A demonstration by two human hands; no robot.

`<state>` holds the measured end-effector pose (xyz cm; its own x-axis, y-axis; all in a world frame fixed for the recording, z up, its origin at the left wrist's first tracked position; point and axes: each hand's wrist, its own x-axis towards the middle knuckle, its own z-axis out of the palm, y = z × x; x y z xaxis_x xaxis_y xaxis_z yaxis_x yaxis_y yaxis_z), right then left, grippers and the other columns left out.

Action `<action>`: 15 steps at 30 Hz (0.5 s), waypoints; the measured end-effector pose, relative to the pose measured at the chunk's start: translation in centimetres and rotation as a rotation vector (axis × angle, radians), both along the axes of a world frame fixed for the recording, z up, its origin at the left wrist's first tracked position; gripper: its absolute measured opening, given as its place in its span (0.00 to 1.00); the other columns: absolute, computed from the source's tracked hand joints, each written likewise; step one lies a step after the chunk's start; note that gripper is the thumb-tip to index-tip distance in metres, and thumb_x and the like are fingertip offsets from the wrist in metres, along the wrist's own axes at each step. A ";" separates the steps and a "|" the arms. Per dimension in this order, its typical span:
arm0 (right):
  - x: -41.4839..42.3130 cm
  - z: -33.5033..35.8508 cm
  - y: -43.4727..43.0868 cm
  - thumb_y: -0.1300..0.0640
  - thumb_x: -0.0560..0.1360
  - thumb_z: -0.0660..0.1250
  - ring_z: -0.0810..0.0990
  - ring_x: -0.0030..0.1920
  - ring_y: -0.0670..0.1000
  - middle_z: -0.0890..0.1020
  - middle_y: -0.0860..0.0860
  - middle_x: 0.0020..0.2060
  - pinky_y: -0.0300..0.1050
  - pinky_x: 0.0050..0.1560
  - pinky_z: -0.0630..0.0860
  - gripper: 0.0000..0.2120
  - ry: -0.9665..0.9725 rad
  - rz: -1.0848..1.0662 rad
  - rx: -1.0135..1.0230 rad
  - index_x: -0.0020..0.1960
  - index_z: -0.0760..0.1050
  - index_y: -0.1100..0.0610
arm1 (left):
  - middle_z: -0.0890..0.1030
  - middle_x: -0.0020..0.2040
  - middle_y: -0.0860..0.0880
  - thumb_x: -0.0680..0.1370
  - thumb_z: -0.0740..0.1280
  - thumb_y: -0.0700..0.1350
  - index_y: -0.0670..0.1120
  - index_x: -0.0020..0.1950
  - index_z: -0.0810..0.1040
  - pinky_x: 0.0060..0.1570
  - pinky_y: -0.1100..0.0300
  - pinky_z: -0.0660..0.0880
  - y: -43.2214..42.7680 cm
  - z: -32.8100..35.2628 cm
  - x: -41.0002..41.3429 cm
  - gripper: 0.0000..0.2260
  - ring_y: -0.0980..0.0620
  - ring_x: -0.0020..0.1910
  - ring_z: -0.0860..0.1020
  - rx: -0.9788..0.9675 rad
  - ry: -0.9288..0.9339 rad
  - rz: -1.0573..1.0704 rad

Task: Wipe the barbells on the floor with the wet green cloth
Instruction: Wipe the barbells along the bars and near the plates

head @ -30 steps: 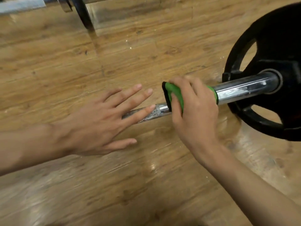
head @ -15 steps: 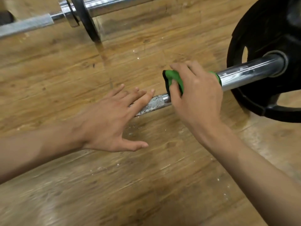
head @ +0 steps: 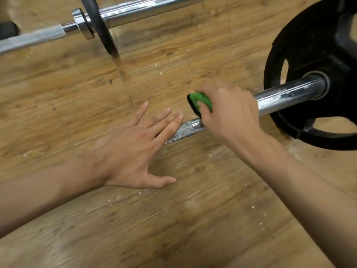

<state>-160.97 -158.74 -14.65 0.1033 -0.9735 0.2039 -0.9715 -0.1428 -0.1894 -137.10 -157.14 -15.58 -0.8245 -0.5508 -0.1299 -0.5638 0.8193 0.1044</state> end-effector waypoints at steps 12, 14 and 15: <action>-0.8 0.4 7.6 0.50 0.81 0.64 0.83 0.46 0.60 0.83 0.51 0.51 0.50 0.41 0.72 0.11 0.019 -0.024 -0.005 0.57 0.82 0.52 | 0.50 0.85 0.42 0.75 0.52 0.79 0.39 0.85 0.50 0.79 0.36 0.52 6.6 1.0 -1.4 0.53 0.42 0.85 0.48 -0.008 0.010 -0.090; -0.4 1.4 7.0 0.47 0.80 0.64 0.82 0.44 0.60 0.82 0.49 0.48 0.48 0.37 0.65 0.10 0.104 -0.099 0.223 0.53 0.81 0.49 | 0.51 0.85 0.41 0.75 0.53 0.79 0.39 0.84 0.52 0.79 0.37 0.52 7.8 1.1 -1.6 0.53 0.41 0.84 0.49 -0.020 0.000 -0.105; -0.4 1.4 7.4 0.47 0.80 0.63 0.82 0.45 0.60 0.82 0.49 0.48 0.48 0.37 0.66 0.10 0.108 -0.096 0.214 0.54 0.81 0.48 | 0.51 0.85 0.41 0.74 0.53 0.79 0.39 0.84 0.53 0.79 0.37 0.52 8.3 1.1 -1.7 0.53 0.41 0.84 0.49 -0.025 -0.005 -0.109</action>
<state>-161.42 -151.36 -13.21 0.0179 -0.9997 -0.0150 -0.9949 -0.0164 -0.0994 -138.82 -148.87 -14.47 -0.8790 -0.4612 -0.1212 -0.4718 0.8780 0.0810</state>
